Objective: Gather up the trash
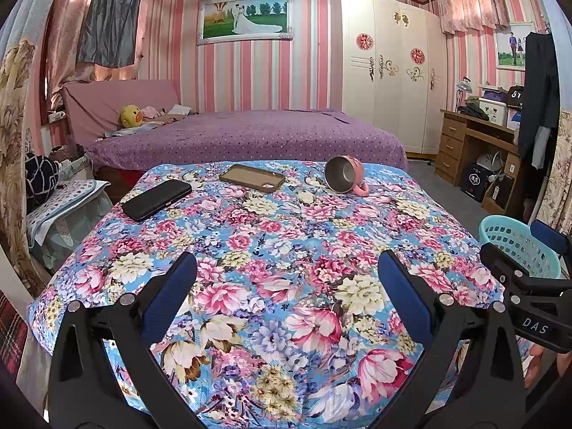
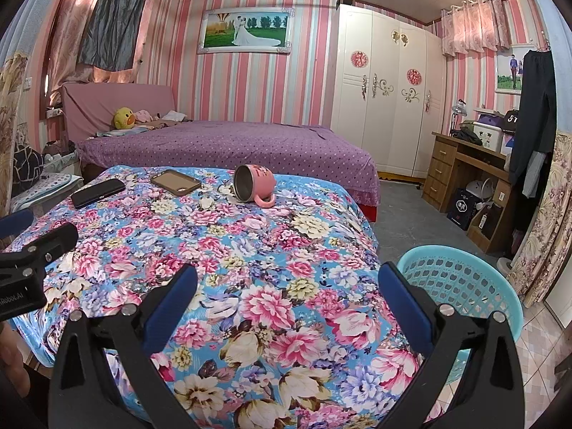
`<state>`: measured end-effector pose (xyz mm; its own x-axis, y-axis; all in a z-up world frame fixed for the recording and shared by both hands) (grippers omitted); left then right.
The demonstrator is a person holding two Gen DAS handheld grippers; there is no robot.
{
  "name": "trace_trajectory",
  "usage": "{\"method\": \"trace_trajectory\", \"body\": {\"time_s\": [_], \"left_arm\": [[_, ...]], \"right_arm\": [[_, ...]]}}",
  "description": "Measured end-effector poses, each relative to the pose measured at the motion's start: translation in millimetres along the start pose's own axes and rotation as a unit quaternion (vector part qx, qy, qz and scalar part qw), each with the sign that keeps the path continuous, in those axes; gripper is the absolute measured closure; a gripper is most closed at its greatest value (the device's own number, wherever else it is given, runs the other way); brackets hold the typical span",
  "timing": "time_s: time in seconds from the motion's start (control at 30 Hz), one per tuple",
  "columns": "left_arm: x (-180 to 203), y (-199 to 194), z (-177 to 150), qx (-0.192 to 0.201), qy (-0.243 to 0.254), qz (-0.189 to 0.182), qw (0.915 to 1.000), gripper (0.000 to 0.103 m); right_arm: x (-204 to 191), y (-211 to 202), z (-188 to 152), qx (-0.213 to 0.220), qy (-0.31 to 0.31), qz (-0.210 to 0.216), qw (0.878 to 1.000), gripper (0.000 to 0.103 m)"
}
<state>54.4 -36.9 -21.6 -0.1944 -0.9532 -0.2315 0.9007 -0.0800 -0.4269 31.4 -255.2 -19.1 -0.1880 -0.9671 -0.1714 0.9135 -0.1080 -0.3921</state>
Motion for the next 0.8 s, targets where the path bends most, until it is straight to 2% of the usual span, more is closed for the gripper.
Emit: {"method": "trace_trajectory", "body": {"time_s": [0.8], "left_arm": [[-1.0, -0.3, -0.3, 0.003, -0.002, 0.002, 1.0000, 0.005]], "right_arm": [[0.5, 0.0, -0.2, 0.001, 0.000, -0.001, 1.000, 0.004]]}}
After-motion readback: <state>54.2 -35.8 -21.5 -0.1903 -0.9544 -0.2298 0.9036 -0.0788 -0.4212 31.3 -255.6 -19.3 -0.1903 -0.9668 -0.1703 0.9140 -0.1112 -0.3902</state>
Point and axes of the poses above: each gripper's, at about its wrist camera, not at the fingertips, and y roughly the way its jaws point, x to its right, z to its top, the point moved 5 cm from there along y, roughly the way its jaws point, and after that the axes turned 15 degrees about y, right-handed, at the moved point
